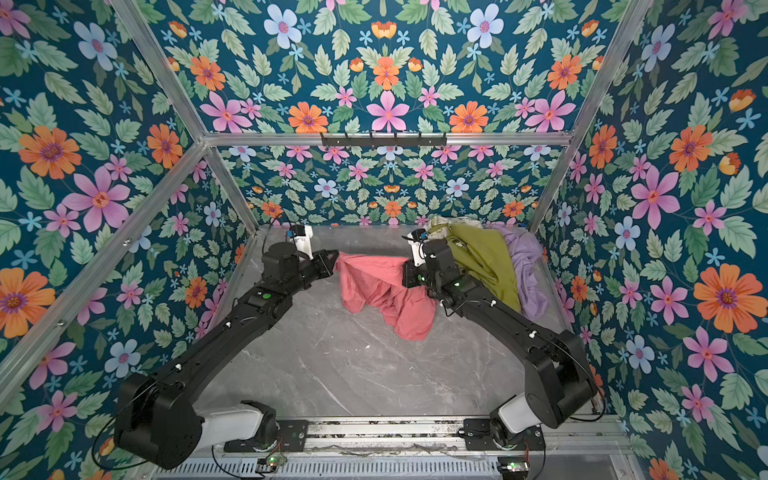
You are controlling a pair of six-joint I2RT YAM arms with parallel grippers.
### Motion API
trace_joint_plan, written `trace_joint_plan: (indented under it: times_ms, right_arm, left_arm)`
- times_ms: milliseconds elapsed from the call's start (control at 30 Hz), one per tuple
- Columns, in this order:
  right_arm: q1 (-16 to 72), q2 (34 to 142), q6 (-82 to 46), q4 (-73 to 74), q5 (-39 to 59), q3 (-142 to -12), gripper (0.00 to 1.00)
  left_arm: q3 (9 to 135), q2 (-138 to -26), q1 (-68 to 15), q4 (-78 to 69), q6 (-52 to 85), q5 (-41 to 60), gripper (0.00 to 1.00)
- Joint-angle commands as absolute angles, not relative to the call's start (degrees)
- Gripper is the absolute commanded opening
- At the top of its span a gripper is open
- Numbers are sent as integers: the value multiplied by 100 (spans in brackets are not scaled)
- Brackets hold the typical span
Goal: Pick out a specific cloth from the pile
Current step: 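Lower the pink cloth with both grippers onto the bare table away from the pile, then open both grippers and release the pink cloth flat on the table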
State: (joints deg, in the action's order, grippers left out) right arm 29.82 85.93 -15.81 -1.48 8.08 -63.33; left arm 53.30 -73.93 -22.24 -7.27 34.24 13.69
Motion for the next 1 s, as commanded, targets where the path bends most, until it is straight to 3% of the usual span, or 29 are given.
trace_joint_plan:
  times_ms: [0,800,833,967]
  right_arm:
    - [2949,8655,-1507,-176,603,-6170,0]
    - [2841,9174,-1842,-514,822,-5212,0]
    - [2839,9134,-1838,-592,871,-5247,4]
    - [2839,8759,-1750,-1104,821,-5461,37]
  left_arm:
    - [5053,-7442,-2224,-1070,3488,1490,0]
    - [3488,-7935,-2294,-1661,3694,1763,1]
    - [3476,-7941,-2294,-1653,3662,1760,7]
    - [3518,-7816,-2294,-1523,3501,1741,37]
